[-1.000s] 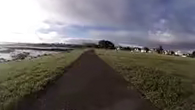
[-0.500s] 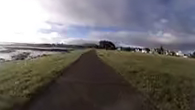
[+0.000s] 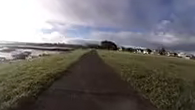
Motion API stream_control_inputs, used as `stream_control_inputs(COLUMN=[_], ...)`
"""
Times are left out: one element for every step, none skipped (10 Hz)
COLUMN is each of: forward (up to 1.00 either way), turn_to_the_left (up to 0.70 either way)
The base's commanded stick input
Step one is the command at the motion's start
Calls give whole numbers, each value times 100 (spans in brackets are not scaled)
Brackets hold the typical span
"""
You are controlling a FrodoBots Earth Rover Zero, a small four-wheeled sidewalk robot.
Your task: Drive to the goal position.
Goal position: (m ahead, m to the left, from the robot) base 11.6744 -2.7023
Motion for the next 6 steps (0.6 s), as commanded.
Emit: stream_control_inputs(forward=[70,70,70,70,70,70], turn_to_the_left=[35,35,24,1,0,0])
